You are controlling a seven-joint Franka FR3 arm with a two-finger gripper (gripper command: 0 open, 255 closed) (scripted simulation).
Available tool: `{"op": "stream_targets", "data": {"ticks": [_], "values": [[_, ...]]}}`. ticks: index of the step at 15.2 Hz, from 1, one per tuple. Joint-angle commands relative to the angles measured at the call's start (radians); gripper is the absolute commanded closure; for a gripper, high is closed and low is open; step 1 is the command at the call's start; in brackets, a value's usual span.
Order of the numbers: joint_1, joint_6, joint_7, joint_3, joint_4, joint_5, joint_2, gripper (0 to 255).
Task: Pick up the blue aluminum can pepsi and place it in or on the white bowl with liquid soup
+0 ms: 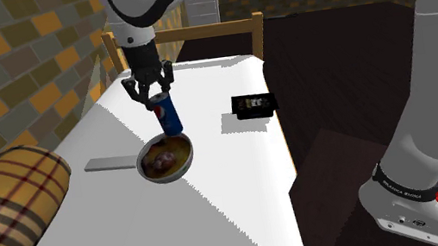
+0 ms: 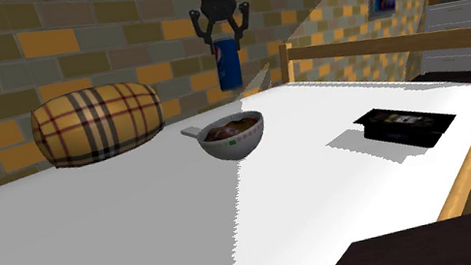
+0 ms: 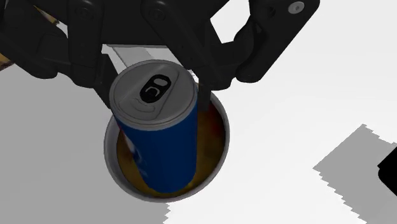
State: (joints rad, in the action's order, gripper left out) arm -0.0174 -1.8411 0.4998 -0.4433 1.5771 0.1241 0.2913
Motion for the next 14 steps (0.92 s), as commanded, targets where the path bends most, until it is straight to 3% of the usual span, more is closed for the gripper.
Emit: {"op": "stream_targets", "data": {"ticks": [1, 3, 14], "values": [[0.021, 0.055, 0.004, 0.008, -0.141, 0.035, 0.093, 255], [0.048, 0.113, 0.0, 0.019, -0.291, 0.066, 0.189, 255], [0.036, -0.031, 0.009, 0.026, -0.154, 0.073, 0.197, 255]]}}
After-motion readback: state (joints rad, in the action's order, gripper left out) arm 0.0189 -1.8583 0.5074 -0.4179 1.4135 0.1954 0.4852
